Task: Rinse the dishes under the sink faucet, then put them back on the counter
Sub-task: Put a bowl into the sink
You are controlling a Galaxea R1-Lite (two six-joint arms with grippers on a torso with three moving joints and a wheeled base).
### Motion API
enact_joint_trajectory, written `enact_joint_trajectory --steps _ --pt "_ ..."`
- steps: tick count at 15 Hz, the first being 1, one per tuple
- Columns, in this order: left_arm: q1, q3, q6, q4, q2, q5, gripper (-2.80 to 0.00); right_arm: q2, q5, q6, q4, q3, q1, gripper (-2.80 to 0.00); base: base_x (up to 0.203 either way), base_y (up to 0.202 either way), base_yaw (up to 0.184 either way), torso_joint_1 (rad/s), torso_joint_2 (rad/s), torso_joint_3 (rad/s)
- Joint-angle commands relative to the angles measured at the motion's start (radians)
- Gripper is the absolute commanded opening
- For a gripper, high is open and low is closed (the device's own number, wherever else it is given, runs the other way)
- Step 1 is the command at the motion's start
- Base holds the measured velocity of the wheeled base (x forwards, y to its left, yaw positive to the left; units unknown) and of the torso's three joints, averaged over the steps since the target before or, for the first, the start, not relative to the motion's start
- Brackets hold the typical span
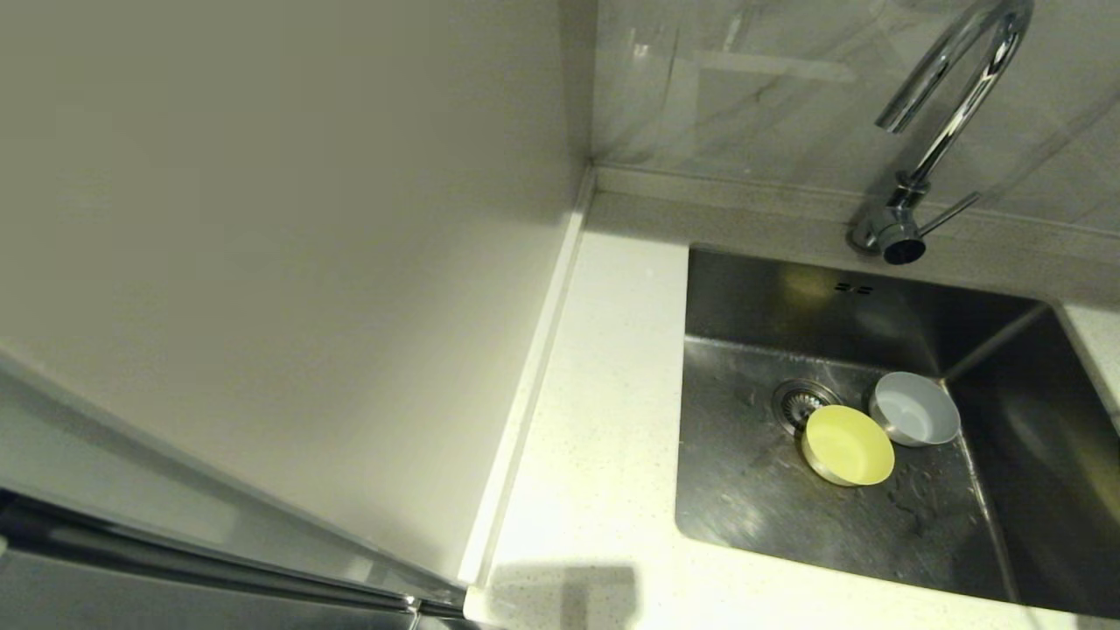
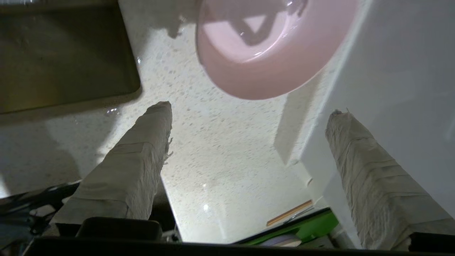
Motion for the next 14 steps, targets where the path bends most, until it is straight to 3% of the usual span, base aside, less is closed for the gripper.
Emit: enact_joint_trajectory --steps 1,8,14 --pt "0.0 0.003 0.0 0.0 0.0 0.0 -2.8 0.012 -0.001 -0.003 0.006 0.06 0.0 0.0 0.0 0.0 0.0 0.0 0.0 0.0" --pt "0.0 0.003 0.0 0.0 0.0 0.0 -2.8 0.041 0.007 -0.01 0.006 0.128 0.023 0.0 0.0 0.0 0.0 0.0 0.0 0.0" --pt "0.0 0.003 0.0 0.0 0.0 0.0 -2.8 0.186 0.004 -0.015 0.002 0.006 0.023 0.0 0.0 0.0 0.0 0.0 0.0 0.0"
